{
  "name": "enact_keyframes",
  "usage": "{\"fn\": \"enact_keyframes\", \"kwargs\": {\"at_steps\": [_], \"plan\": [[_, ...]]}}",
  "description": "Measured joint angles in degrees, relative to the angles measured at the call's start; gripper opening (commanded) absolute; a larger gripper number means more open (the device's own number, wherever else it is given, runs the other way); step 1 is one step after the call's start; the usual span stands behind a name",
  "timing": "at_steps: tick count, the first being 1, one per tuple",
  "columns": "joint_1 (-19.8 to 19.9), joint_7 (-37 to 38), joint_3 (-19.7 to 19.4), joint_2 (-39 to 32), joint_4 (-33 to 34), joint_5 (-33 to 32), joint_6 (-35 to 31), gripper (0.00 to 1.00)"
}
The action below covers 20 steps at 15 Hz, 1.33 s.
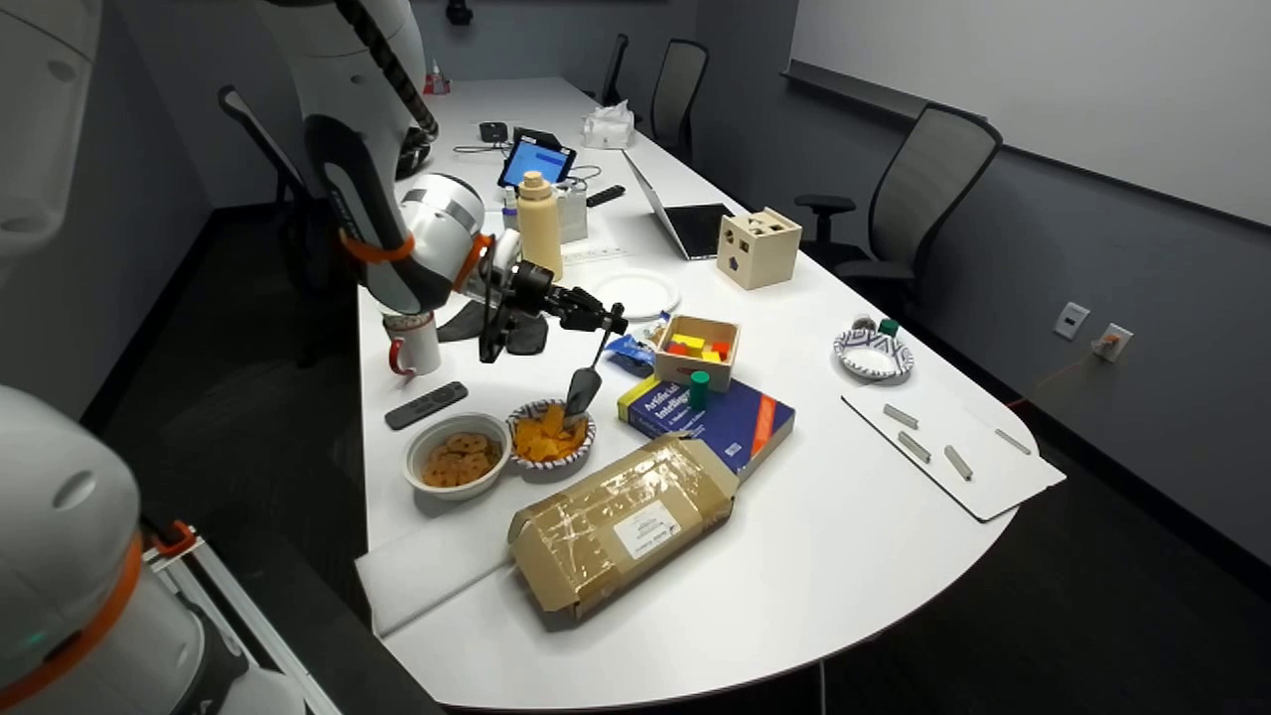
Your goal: Use the snake slicer to stir in the furthest bowl
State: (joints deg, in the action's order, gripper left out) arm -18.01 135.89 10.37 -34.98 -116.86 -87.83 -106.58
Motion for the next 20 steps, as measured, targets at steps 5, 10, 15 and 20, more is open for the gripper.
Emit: {"fn": "enact_keyframes", "kwargs": {"at_steps": [5,10,15,20], "plan": [[0.01,0.04,-0.02,-0.05,-1.94,-0.78,0.21,0.01],[0.01,-0.01,2.07,0.40,-3.91,-0.20,0.17,0.01],[-0.02,0.02,4.15,1.11,-4.20,0.17,-0.09,0.01],[-0.09,0.20,4.06,0.67,-3.71,-1.22,-0.11,0.01]]}}
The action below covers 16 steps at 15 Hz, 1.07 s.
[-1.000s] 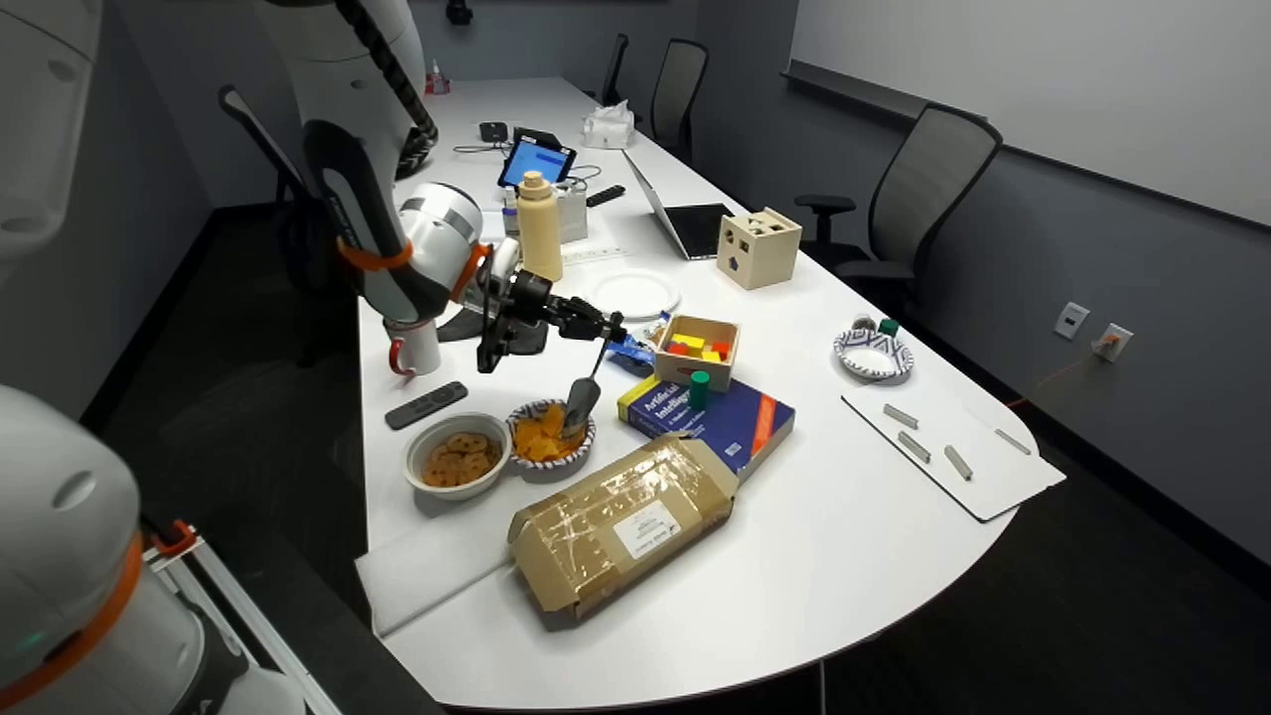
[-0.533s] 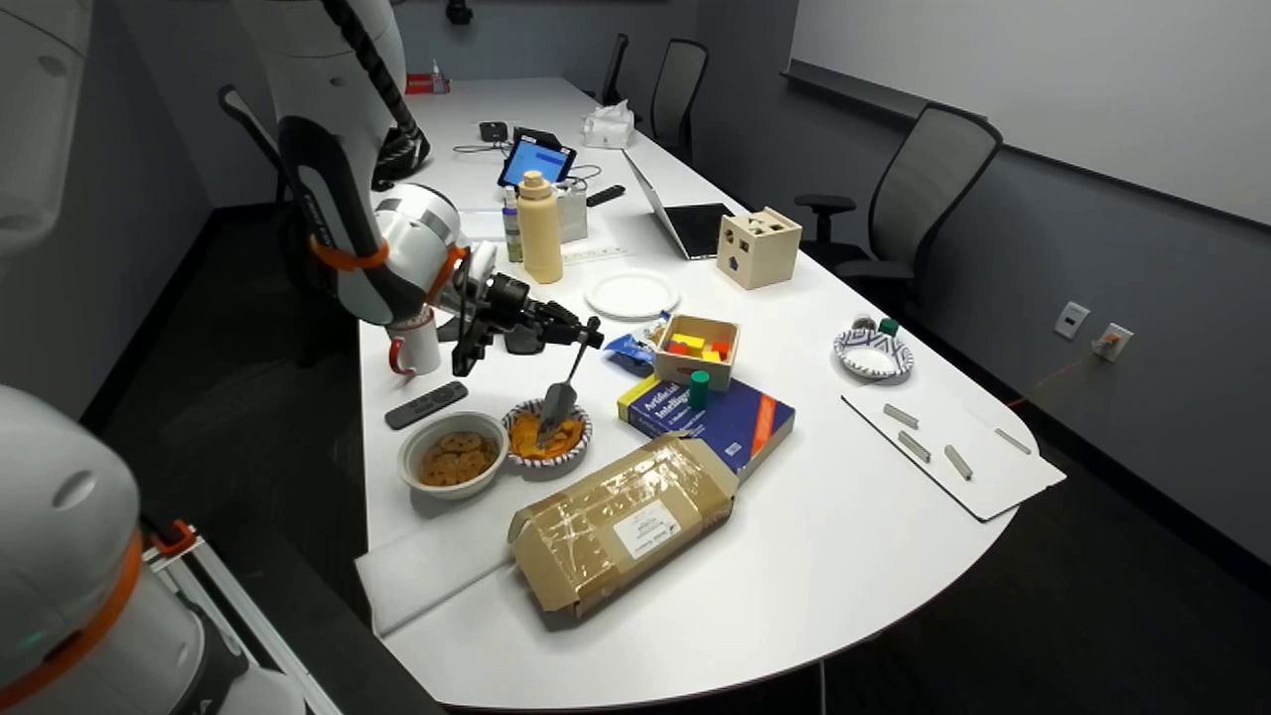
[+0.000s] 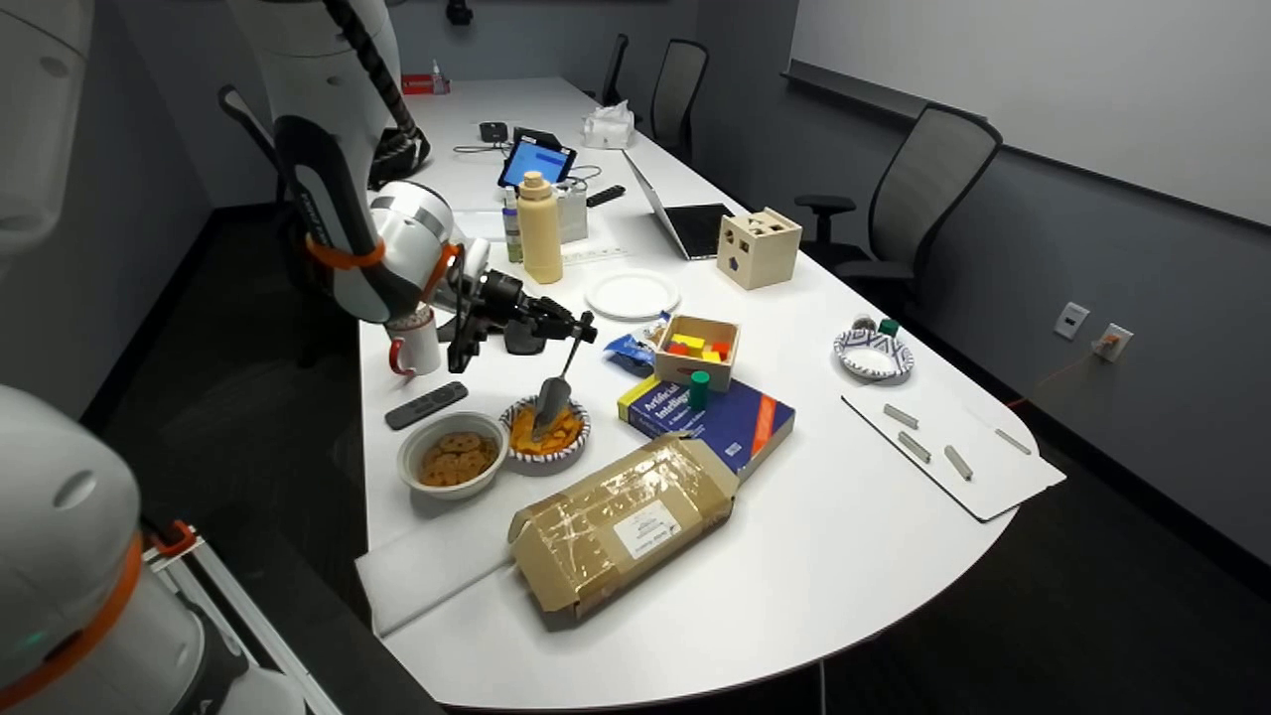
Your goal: Use the snake slicer to stir in the furthest bowl
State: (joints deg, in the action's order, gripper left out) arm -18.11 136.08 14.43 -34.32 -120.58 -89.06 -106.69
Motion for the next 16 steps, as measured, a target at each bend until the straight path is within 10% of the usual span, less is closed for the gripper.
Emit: {"fn": "enact_keyframes", "kwargs": {"at_steps": [16], "plan": [[0.33,1.40,-1.87,-2.07,0.61,-3.61,-0.11,0.01]]}}
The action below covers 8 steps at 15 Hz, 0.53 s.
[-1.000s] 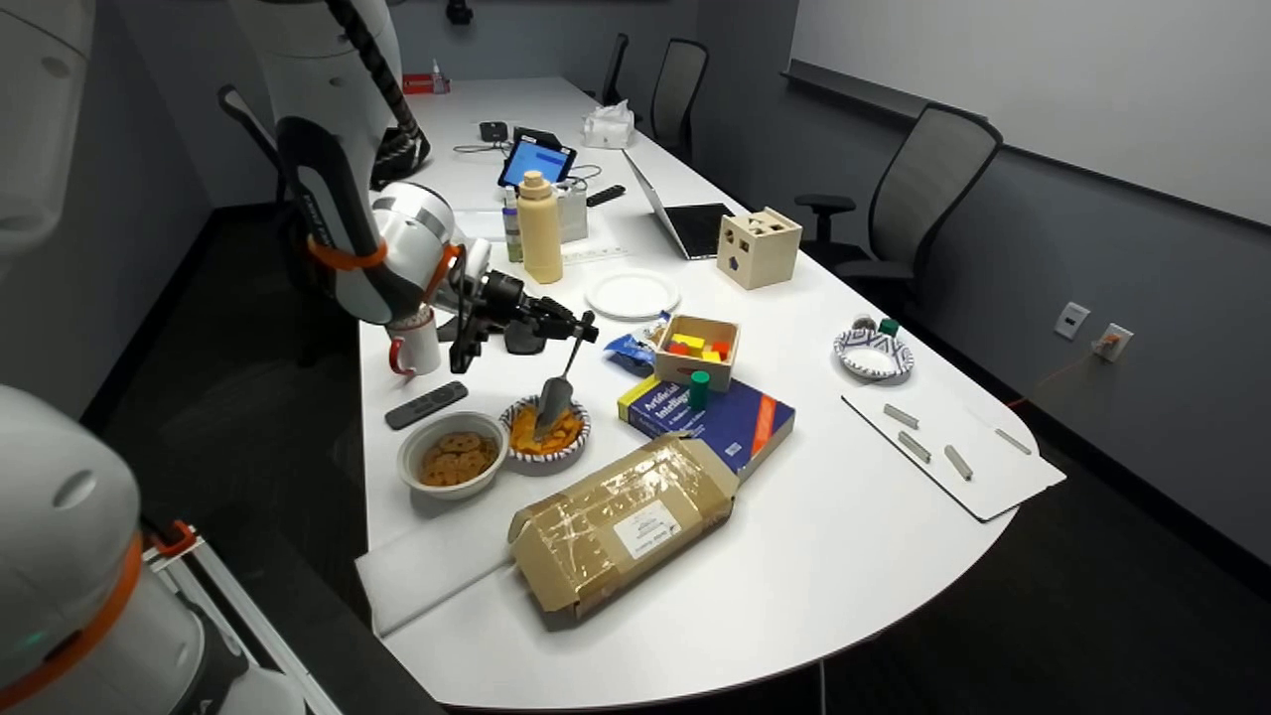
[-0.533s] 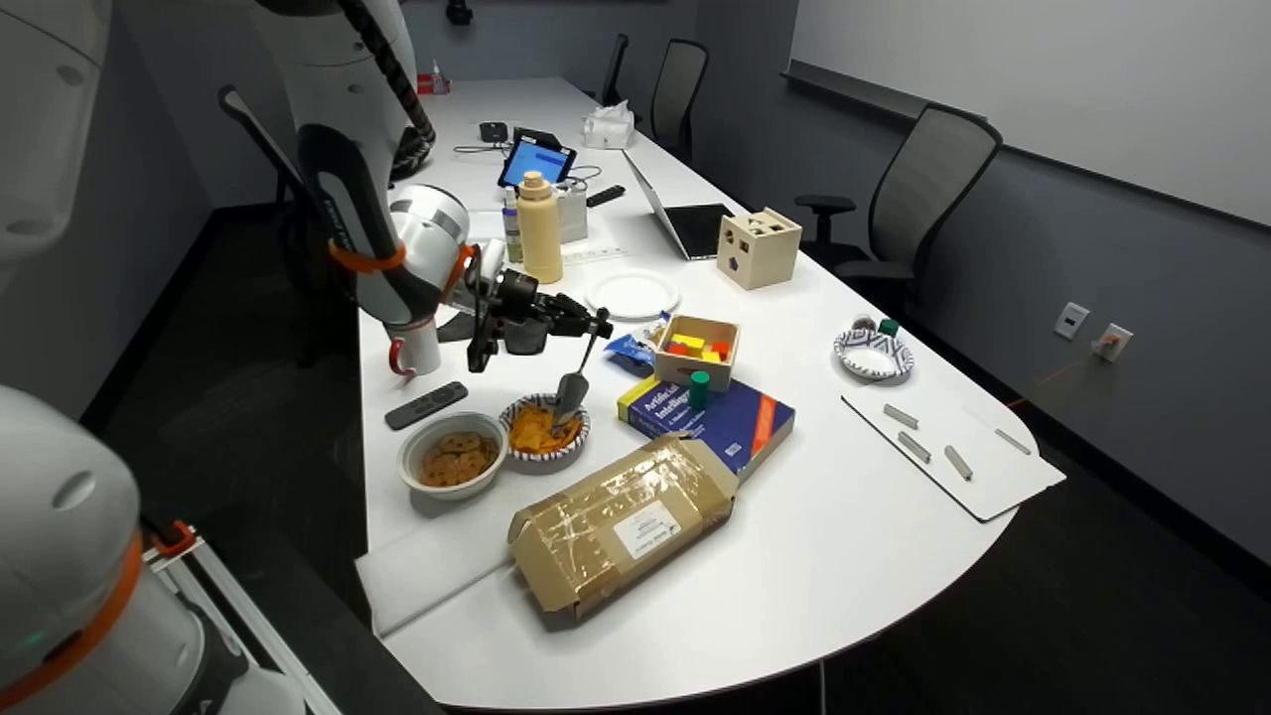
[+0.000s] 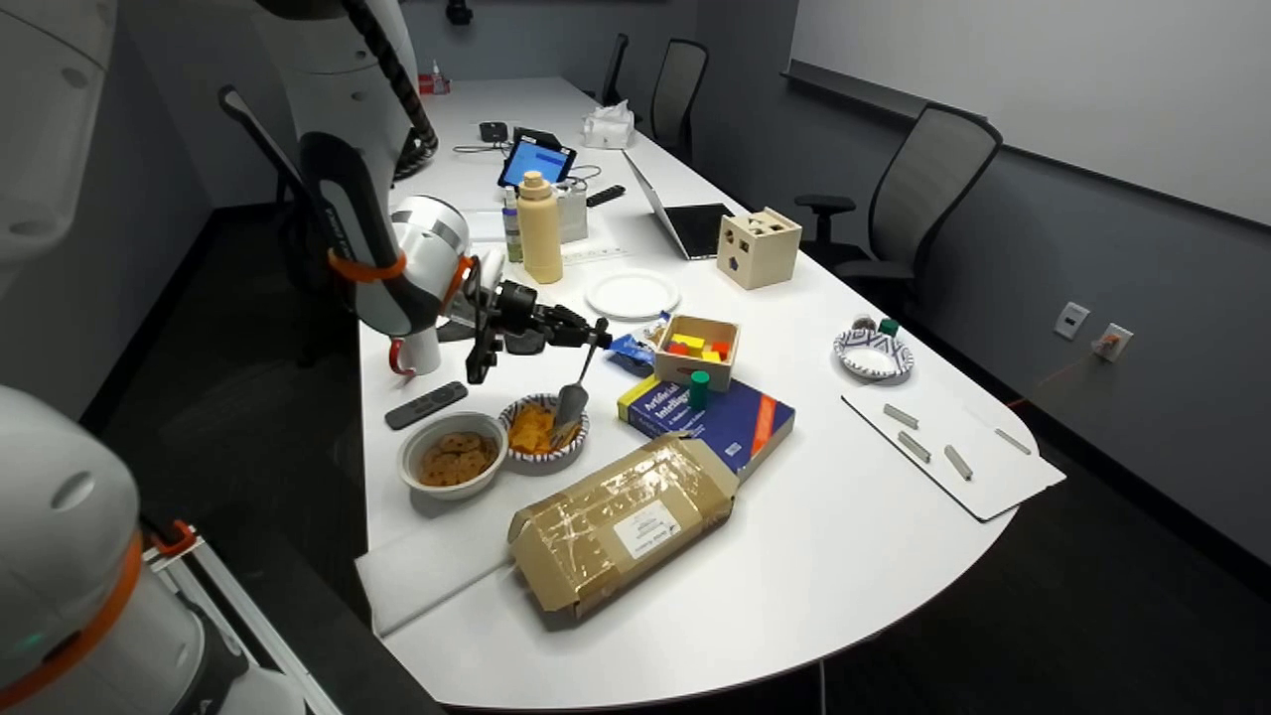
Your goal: Use the snake slicer to stir in the furthest bowl
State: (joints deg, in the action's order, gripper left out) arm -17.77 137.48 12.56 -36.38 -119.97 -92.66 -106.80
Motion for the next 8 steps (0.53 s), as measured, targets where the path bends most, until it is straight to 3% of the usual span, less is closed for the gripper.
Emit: {"fn": "enact_keyframes", "kwargs": {"at_steps": [8], "plan": [[0.17,0.39,3.68,2.44,0.87,1.35,-4.25,0.01]]}}
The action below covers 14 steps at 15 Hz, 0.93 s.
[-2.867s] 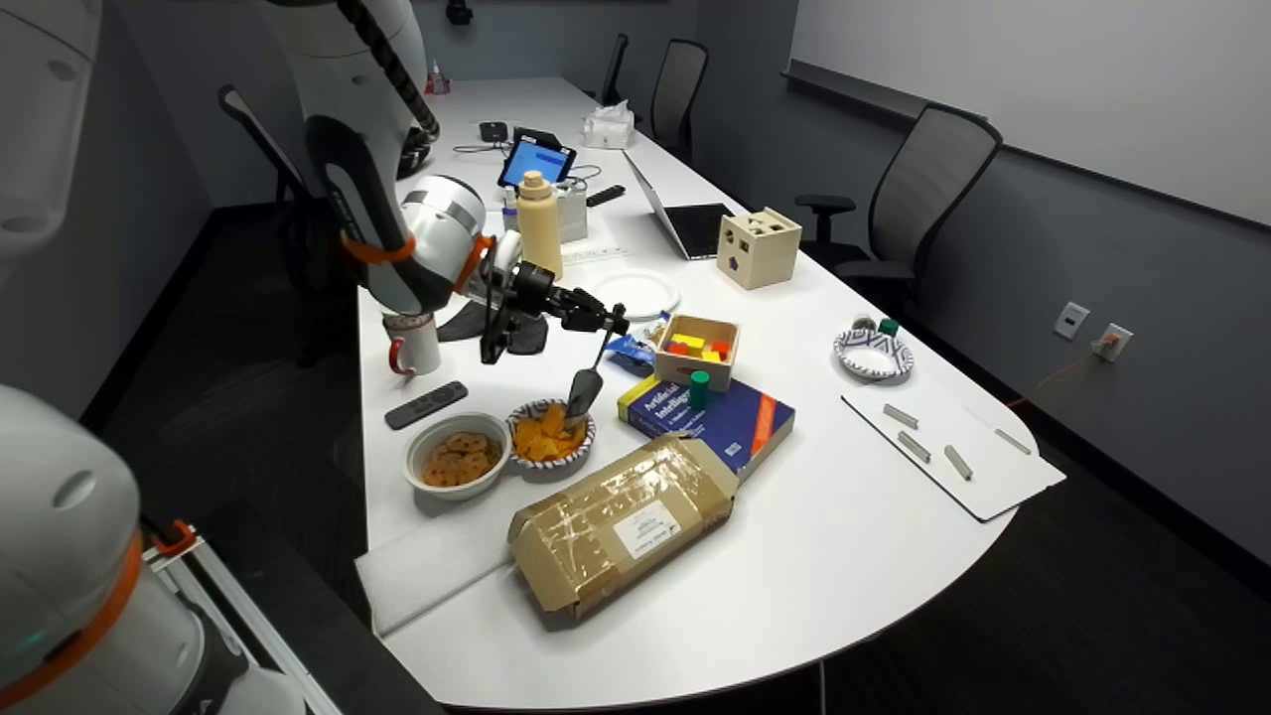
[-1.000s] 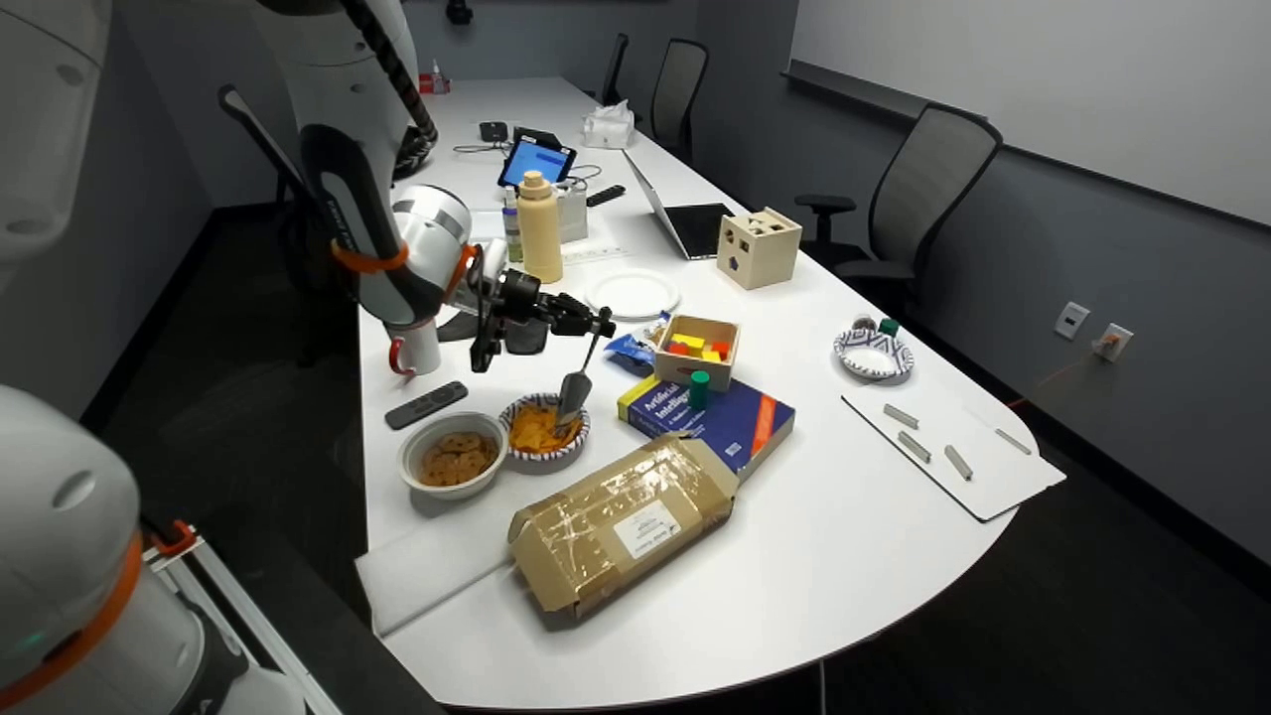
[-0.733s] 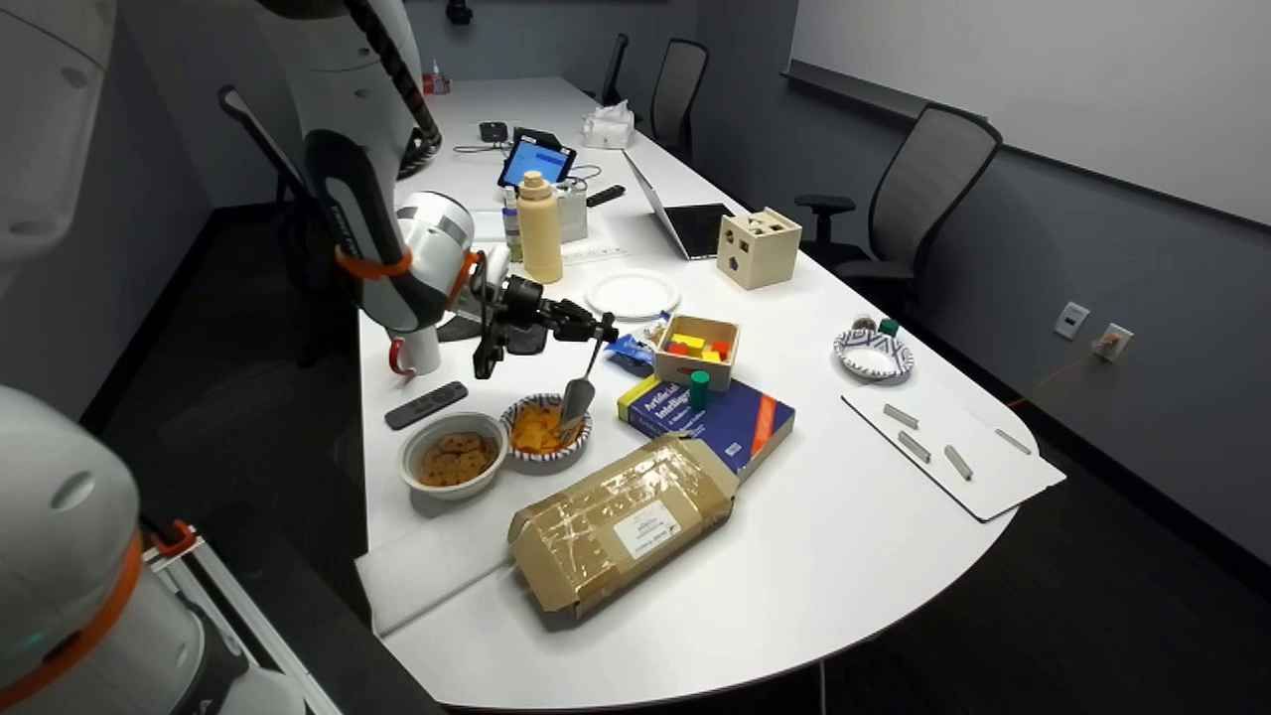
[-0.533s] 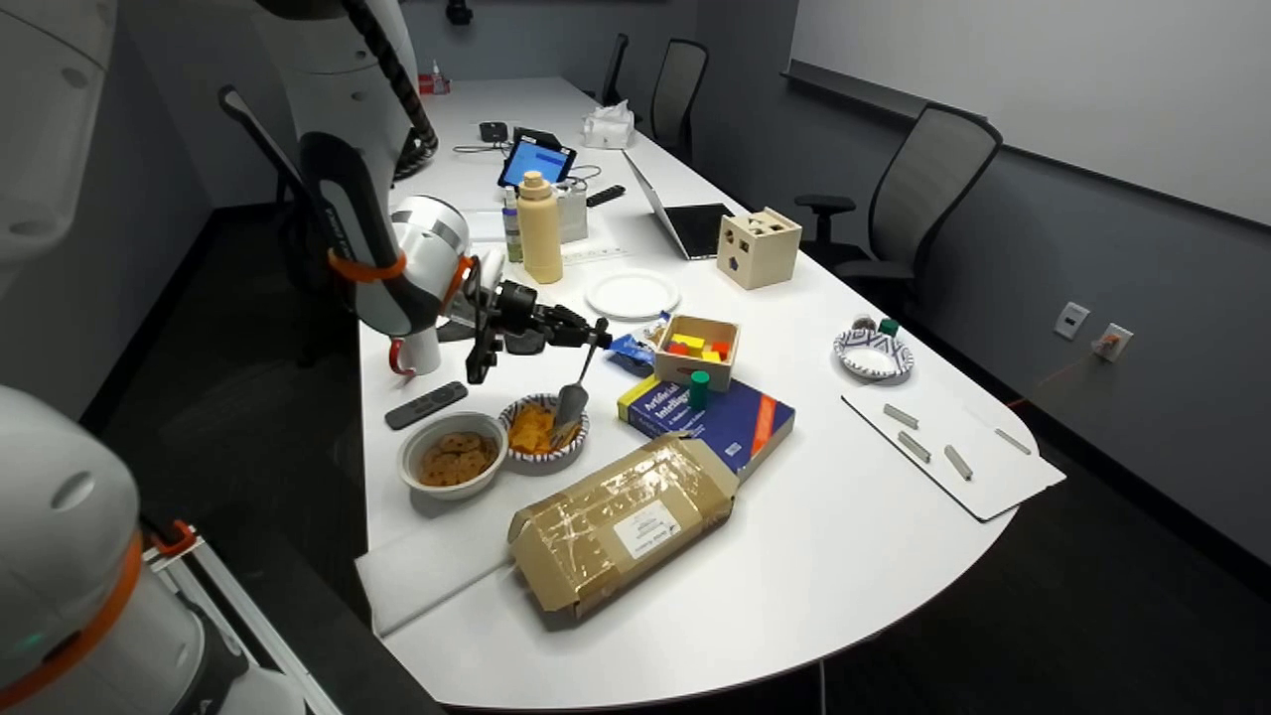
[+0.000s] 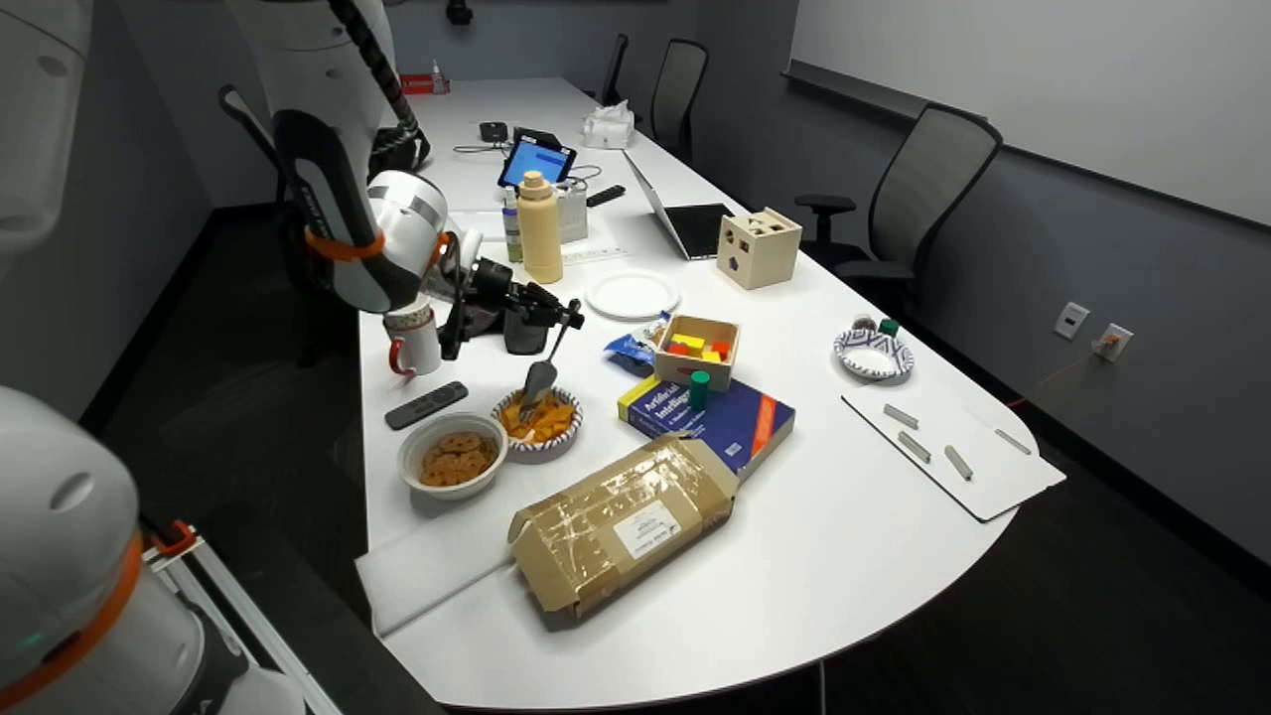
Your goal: Use the snake slicer to stir in the furthest bowl
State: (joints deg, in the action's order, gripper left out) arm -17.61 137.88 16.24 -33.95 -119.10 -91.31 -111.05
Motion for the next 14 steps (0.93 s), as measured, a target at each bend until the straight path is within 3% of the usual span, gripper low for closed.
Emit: {"fn": "enact_keyframes", "kwargs": {"at_steps": [14], "plan": [[0.46,3.64,-3.70,-1.97,1.00,-6.26,-0.19,0.01]]}}
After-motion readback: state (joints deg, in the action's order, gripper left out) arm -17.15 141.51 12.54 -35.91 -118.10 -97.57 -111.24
